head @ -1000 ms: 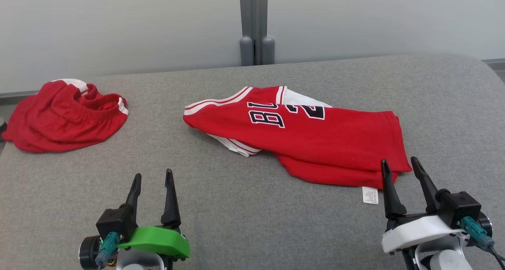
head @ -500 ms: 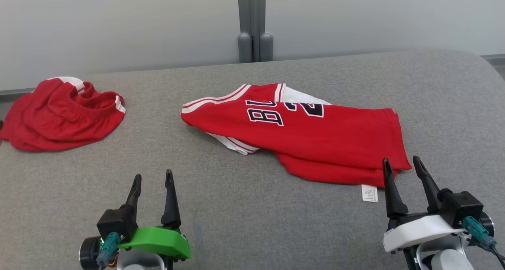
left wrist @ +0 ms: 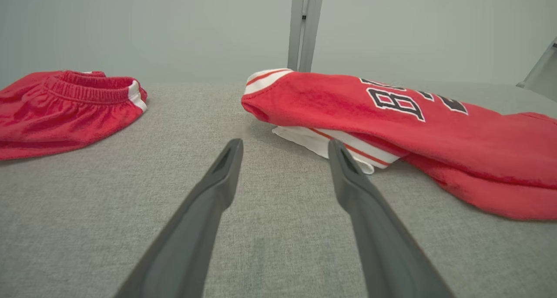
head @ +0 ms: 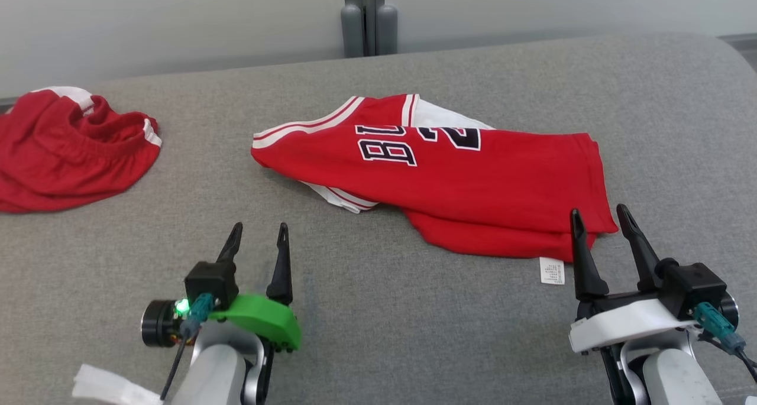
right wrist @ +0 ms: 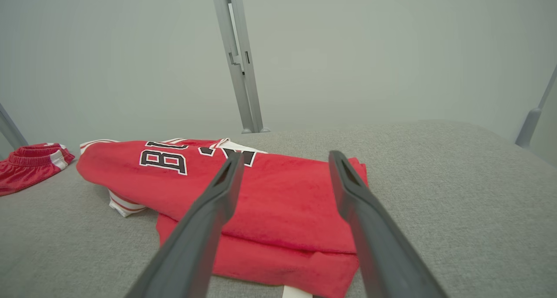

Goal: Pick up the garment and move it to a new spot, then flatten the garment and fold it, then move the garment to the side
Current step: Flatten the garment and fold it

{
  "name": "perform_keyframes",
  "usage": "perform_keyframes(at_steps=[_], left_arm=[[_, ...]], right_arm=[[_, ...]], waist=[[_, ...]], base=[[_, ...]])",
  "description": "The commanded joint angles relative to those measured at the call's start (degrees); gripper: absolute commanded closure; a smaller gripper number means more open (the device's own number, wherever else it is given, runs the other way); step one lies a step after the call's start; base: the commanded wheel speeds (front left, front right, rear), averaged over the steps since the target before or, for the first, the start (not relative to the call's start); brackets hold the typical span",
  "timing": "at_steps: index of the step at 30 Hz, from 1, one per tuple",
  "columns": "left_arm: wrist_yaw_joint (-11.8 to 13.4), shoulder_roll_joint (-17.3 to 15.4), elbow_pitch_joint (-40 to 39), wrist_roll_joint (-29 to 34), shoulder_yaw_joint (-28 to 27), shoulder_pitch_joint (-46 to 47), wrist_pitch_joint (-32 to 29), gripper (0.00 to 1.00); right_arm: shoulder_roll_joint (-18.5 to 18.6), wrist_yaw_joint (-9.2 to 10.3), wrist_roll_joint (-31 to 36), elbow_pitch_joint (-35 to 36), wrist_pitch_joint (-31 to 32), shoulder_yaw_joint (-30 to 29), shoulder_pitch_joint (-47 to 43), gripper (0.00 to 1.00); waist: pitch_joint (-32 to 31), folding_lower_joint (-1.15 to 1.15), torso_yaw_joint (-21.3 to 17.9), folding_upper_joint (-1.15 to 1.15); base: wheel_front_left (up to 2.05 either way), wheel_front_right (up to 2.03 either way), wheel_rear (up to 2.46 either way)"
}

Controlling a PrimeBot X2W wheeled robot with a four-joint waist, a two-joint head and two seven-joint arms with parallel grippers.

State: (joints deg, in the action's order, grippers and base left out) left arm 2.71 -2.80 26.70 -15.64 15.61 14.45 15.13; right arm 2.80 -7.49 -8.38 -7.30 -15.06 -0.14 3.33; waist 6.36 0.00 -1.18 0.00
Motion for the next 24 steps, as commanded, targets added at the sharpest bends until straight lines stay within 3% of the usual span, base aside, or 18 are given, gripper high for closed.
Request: perform_keyframes(at_steps=[1,5,12,18,24], left_arm=[[-0.4,-0.4,2.5,0.7,0.0,3.0,0.0,0.0],[-1.3,-1.1,10.6,0.8,-0.1,9.8,-0.1,0.0],[-4.9,-0.5,20.1,-5.5,-2.6,18.5,-0.2,0.0],[-7.0,-0.2,24.3,-11.0,-3.0,22.1,0.1,0.0],[-8.3,-0.2,22.4,-16.6,-0.4,23.5,0.1,0.0]], right_arm=[[0.2,-0.01,0.4,0.4,-0.2,0.2,1.2,0.0],[0.1,-0.01,0.4,0.6,-0.2,0.9,3.0,0.0],[0.1,-0.01,0.0,0.5,-0.2,1.4,4.7,0.0],[0.1,-0.01,-0.2,0.4,-0.2,1.8,5.5,0.0],[0.2,-0.01,-0.3,0.4,-0.2,1.9,5.4,0.0]], waist=[[3.4,0.0,-1.8,0.0],[6.9,0.0,-3.6,0.0],[10.1,0.0,-5.9,0.0],[10.8,0.0,-7.1,0.0],[10.9,0.0,-7.7,0.0]], base=[[0.0,0.0,0.0],[0.0,0.0,0.0],[0.0,0.0,0.0],[0.0,0.0,0.0],[0.0,0.0,0.0]])
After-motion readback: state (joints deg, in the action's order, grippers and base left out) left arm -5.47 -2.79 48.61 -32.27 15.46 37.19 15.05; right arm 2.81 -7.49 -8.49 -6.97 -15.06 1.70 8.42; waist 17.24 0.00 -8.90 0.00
